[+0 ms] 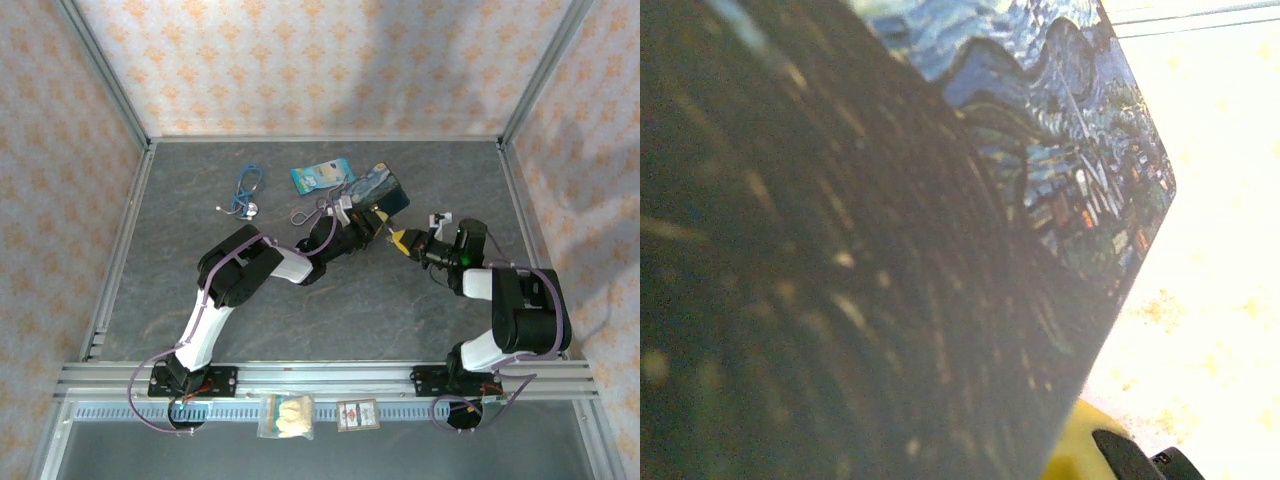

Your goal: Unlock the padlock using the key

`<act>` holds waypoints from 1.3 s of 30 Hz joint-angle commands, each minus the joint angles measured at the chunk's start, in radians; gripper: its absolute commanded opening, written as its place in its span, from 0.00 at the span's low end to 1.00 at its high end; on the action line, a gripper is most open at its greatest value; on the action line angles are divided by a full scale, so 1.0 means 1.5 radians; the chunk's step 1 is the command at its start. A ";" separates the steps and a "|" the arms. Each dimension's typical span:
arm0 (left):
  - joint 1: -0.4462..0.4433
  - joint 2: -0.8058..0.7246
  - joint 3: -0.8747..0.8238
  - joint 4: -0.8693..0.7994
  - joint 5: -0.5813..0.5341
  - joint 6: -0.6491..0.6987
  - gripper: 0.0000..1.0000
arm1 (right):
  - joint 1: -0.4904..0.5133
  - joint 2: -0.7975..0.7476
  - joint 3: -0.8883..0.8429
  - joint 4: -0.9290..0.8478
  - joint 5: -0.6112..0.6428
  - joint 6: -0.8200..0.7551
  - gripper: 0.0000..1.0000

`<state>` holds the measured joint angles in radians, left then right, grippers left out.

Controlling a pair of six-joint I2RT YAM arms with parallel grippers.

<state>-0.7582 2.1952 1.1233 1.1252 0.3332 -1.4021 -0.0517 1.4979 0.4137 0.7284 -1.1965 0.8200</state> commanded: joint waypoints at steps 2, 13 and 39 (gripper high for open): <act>-0.056 0.006 0.039 0.079 0.168 -0.011 0.00 | 0.018 -0.052 0.051 -0.068 0.061 -0.142 0.00; -0.056 0.002 0.065 0.058 0.208 -0.016 0.00 | 0.031 -0.110 0.082 -0.208 0.152 -0.341 0.00; -0.042 0.023 0.051 0.130 0.262 -0.022 0.00 | 0.006 -0.060 0.061 -0.046 0.046 -0.100 0.00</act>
<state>-0.7368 2.2299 1.1965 1.1496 0.4248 -1.4174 -0.0418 1.3918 0.4797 0.5007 -1.1286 0.6540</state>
